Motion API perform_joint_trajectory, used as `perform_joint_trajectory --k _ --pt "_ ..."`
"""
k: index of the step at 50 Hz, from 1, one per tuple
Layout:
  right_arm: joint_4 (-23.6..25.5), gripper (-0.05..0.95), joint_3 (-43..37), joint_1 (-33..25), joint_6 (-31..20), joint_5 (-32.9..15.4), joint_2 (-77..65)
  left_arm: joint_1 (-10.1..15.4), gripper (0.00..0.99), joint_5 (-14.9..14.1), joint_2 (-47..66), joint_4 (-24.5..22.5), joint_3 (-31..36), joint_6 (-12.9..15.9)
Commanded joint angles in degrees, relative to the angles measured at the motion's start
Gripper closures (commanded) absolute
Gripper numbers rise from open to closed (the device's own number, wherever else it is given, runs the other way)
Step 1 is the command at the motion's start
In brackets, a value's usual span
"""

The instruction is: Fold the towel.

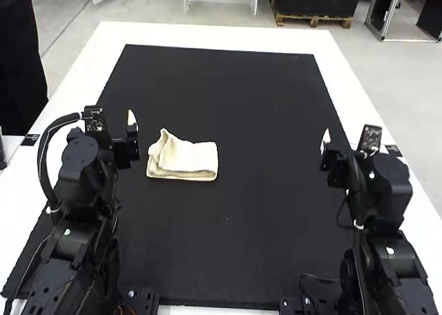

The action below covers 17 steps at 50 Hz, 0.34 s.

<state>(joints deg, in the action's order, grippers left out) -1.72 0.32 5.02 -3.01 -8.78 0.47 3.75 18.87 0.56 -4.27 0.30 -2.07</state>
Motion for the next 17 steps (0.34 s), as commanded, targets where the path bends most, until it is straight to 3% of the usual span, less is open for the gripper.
perform_joint_trajectory --k 1,5,17 --pt "-0.04 -0.01 -0.32 -0.62 -0.69 0.07 -0.38 -0.32 0.023 0.81 -0.73 0.76 -0.21 -4.61" --pt "0.13 -0.01 -0.23 -0.53 -0.69 0.25 -0.38 -0.14 0.023 0.81 -0.73 4.01 -0.21 -10.15" --pt "0.13 -0.01 -0.32 -0.62 -0.69 0.34 -0.38 -0.41 0.023 0.81 -0.73 4.89 -0.21 -12.7"
